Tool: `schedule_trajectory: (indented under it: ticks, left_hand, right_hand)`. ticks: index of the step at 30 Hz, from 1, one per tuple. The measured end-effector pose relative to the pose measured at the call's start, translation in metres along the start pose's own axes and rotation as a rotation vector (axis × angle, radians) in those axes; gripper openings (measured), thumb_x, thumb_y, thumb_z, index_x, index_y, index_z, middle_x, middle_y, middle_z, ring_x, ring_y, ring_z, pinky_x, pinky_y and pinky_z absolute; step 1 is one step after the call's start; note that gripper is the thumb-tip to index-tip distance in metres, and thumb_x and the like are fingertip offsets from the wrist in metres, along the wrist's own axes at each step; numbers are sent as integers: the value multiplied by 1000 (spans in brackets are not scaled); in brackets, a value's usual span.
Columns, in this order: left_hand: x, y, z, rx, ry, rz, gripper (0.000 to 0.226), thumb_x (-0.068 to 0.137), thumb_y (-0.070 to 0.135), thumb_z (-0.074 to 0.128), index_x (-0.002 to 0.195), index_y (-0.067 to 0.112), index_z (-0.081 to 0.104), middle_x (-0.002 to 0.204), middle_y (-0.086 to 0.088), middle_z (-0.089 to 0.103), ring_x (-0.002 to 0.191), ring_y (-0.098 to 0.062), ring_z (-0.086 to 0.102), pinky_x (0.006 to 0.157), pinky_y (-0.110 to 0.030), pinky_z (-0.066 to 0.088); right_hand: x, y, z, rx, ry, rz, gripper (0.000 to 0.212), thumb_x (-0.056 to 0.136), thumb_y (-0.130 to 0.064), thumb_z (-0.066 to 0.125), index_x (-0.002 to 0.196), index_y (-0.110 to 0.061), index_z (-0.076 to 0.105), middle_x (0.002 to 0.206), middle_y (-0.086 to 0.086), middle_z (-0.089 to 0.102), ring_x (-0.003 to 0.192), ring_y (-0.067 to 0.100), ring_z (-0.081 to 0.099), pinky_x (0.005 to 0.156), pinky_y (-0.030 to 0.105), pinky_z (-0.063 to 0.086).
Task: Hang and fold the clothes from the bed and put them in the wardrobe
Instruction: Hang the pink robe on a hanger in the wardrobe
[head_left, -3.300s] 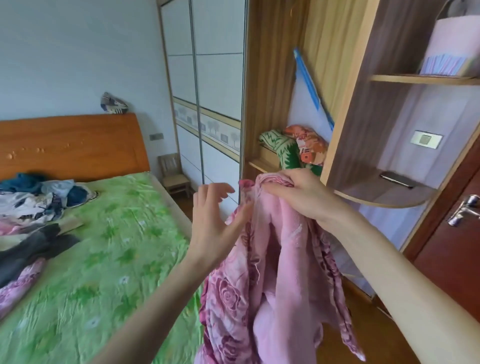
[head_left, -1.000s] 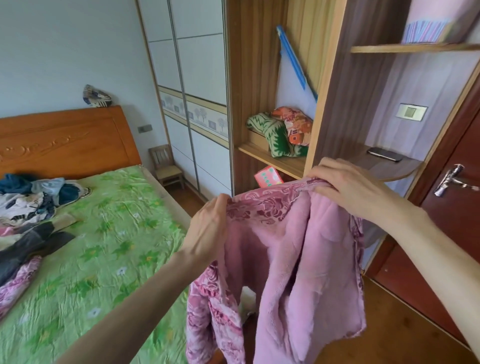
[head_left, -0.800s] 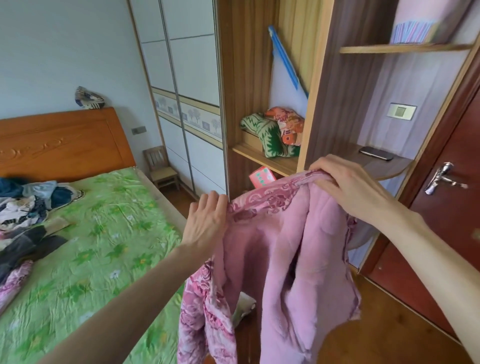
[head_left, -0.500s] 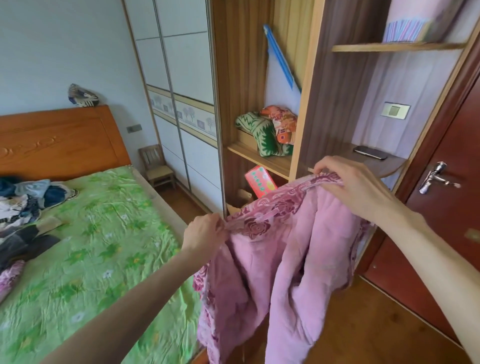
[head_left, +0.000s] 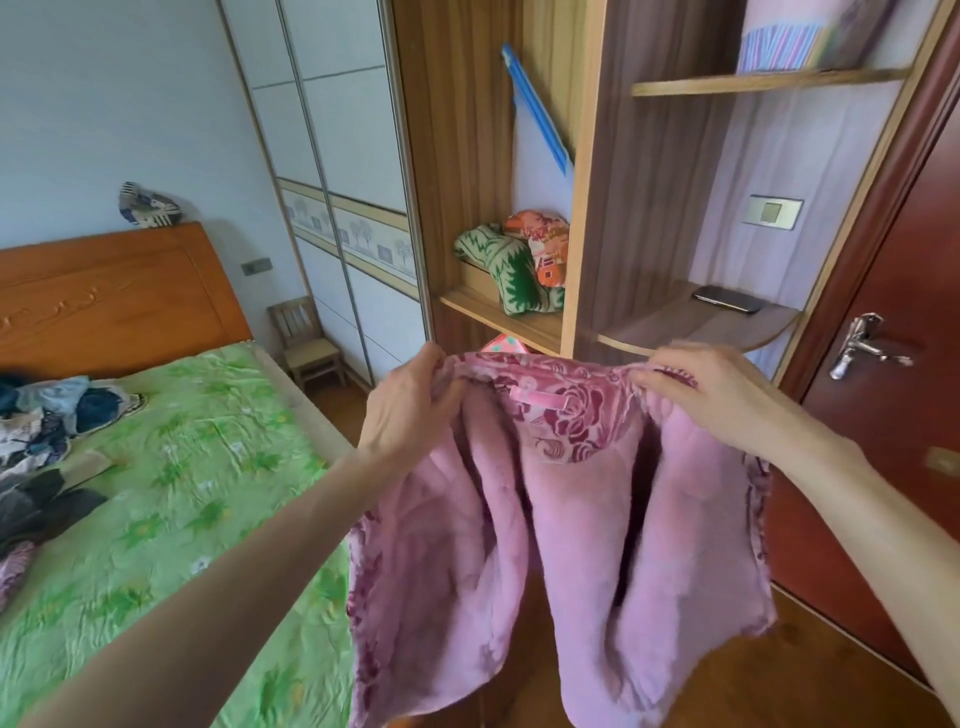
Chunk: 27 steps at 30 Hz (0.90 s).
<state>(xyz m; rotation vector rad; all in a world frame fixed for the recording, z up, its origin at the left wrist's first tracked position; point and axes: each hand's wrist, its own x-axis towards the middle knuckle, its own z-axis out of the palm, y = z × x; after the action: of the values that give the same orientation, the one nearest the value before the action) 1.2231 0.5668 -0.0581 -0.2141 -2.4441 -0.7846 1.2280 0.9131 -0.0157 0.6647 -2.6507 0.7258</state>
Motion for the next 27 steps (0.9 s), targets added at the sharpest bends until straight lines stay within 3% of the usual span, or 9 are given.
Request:
schedule_trajectory:
  ticks: [5,9,12,16,18,20,22,23,27]
  left_hand:
    - [15,4,-1,134,-37,159,38,86,62,54,81,25,46,54,11,48,47,-6,46,49,-27,32]
    - [36,-5,0,52,-177,254,42,93,74,50,85,33,50,58,10,56,50,-5,53,50,-20,33]
    - [56,-20,8,-5,-72,272,37,102,68,48,80,38,43,54,15,54,50,-3,55,47,-16,32]
    - [85,-50,21,76,79,230,36,107,54,50,80,32,42,51,15,45,44,-1,42,47,-22,27]
    - [102,-65,22,88,155,205,38,108,52,52,78,31,42,50,14,42,43,-1,40,46,-21,25]
    - [119,-78,24,88,197,154,40,106,58,51,80,28,49,51,10,46,45,-9,46,46,-27,32]
    - [138,-90,25,81,208,104,41,104,65,52,87,28,58,56,7,55,52,-20,54,50,-33,43]
    - [147,-96,25,63,211,90,41,103,67,53,89,29,59,58,8,58,54,-16,56,51,-32,44]
    - [181,-110,24,52,251,88,44,101,71,51,83,31,49,56,13,55,53,-5,54,48,-22,37]
  right_hand:
    - [21,17,-1,9,190,-60,27,107,-28,51,86,-12,58,94,1,46,81,15,51,78,30,35]
    - [49,20,14,34,218,83,31,111,-23,45,83,-10,49,79,4,50,79,29,52,72,35,29]
    - [72,24,29,68,185,130,36,112,-27,42,79,-13,42,67,5,49,68,31,51,63,40,23]
    - [102,19,37,100,103,53,31,107,-44,48,85,-23,53,72,-5,59,70,12,60,63,25,41]
    - [120,15,40,107,24,15,25,97,-56,62,95,-32,62,87,-17,69,78,-9,63,64,12,45]
    - [142,14,46,124,-51,-8,35,88,-57,75,107,-29,68,107,-14,75,86,-17,63,69,6,44]
    - [168,13,50,97,-50,-18,47,90,-57,72,119,-20,72,121,-3,75,101,-4,66,81,22,51]
    - [180,13,52,77,-28,-25,50,92,-58,67,121,-17,72,122,0,75,106,6,69,86,34,55]
    - [222,11,58,69,82,-57,51,98,-58,57,110,-11,72,102,13,76,102,30,72,88,54,56]
